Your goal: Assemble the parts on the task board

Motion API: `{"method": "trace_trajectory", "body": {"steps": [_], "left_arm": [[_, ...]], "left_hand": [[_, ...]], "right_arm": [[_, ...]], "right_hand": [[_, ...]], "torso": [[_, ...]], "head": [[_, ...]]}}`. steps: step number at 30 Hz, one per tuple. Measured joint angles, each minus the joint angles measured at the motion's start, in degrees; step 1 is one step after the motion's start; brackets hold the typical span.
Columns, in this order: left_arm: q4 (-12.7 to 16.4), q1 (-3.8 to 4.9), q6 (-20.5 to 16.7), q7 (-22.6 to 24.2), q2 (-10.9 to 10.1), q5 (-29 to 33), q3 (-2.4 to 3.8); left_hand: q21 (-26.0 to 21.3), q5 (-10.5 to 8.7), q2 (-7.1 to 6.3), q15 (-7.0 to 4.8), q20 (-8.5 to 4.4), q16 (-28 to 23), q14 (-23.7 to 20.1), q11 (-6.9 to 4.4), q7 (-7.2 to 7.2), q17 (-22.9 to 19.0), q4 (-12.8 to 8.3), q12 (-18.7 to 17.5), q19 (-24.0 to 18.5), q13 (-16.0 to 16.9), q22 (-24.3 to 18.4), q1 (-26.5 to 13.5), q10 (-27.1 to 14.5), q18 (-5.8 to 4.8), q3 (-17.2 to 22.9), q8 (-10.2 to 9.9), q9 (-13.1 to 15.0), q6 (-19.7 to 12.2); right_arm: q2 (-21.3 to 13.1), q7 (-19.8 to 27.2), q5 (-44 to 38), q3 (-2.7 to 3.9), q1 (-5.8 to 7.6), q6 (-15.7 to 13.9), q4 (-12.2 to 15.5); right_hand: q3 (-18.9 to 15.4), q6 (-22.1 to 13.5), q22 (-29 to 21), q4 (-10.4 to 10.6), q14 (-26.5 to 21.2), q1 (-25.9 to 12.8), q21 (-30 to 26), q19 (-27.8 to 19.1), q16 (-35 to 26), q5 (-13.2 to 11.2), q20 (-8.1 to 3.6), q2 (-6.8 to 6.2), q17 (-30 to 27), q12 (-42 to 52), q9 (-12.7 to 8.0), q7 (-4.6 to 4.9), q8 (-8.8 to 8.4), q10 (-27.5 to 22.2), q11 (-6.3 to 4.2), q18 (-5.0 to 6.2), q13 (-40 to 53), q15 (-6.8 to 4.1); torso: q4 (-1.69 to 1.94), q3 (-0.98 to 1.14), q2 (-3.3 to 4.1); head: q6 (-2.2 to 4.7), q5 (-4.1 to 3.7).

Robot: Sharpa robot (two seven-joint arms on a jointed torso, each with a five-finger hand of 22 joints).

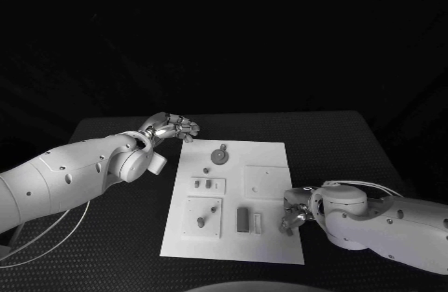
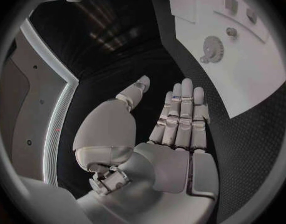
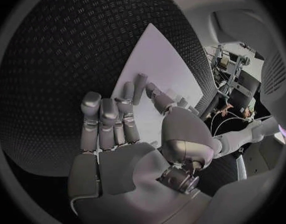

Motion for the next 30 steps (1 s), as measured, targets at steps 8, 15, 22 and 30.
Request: {"method": "trace_trajectory", "body": {"steps": [8, 15, 22, 30], "left_arm": [[0.1, 0.0, 0.0, 0.0, 0.0, 0.0, 0.0], [0.1, 0.0, 0.1, 0.0, -0.1, 0.0, 0.0], [0.1, 0.0, 0.1, -0.1, -0.1, 0.0, 0.0], [0.2, 0.0, 0.1, -0.1, -0.2, 0.0, 0.0]], "left_hand": [[0.0, 0.0, 0.0, 0.0, 0.0, 0.0, 0.0, 0.0, 0.0, 0.1, 0.0, 0.0, 0.0, 0.0, 0.0, 0.0, 0.0, 0.0, 0.0, 0.0, 0.0, 0.0], [0.0, 0.0, 0.0, 0.0, 0.0, 0.0, 0.0, 0.0, 0.0, 0.1, 0.0, 0.0, 0.0, 0.0, 0.0, 0.0, 0.0, 0.0, 0.0, 0.0, 0.0, 0.0], [0.0, 0.0, 0.0, 0.0, 0.0, -0.2, 0.0, 0.0, 0.0, 0.1, 0.0, 0.0, 0.0, 0.0, 0.0, 0.0, 0.0, 0.0, 0.0, 0.0, 0.0, 0.0], [0.0, 0.0, 0.0, 0.0, 0.0, -0.2, 0.0, 0.0, 0.0, 0.2, 0.0, 0.0, 0.0, 0.0, 0.0, 0.0, 0.0, 0.0, 0.0, 0.0, 0.0, 0.0]], "right_arm": [[0.3, 0.4, -2.7, 0.01, -0.21, -0.7, 0.3], [0.2, 0.8, 0.1, 0.09, -0.18, -1.4, 0.2], [-0.5, 0.7, 5.8, 0.25, 0.02, -2.6, 0.0], [-1.6, 1.0, 13.0, 0.18, 0.03, -5.1, 0.1]], "right_hand": [[3.4, 0.0, -0.3, 0.1, 0.2, 3.0, 0.2, 0.0, -0.3, -0.3, 0.01, -0.29, 0.0, -0.4, 0.1, 0.0, -0.01, 0.2, -0.21, 0.01, 0.1, -0.13], [8.5, 0.0, -0.5, 0.2, 0.3, 4.6, 0.6, -0.3, -0.7, 7.9, 0.31, -0.07, 0.0, -0.9, 0.1, 0.06, -0.27, 0.5, 0.31, 0.01, 0.6, 0.13], [8.5, -0.2, -0.7, 0.2, 0.4, 3.8, 0.8, -0.1, -0.7, 12.7, 0.53, 0.71, 0.2, -1.2, 0.1, 0.43, -2.9, 0.6, 0.62, -0.01, 1.0, 0.44], [10.0, -0.3, -0.8, -1.3, 0.3, 3.2, 0.9, -0.3, -0.9, 13.3, 0.73, 1.3, 0.3, -1.4, 0.1, 0.46, -5.82, 0.6, 0.64, -0.01, 1.2, 0.52]], "torso": [[-0.02, 0.0, 0.0], [-0.01, -0.04, -0.02], [0.03, -0.08, -0.03], [0.01, -0.1, -0.05]], "head": [[-0.08, 0.14], [-0.21, 0.15], [-0.37, 0.19], [-0.43, 0.32]]}}
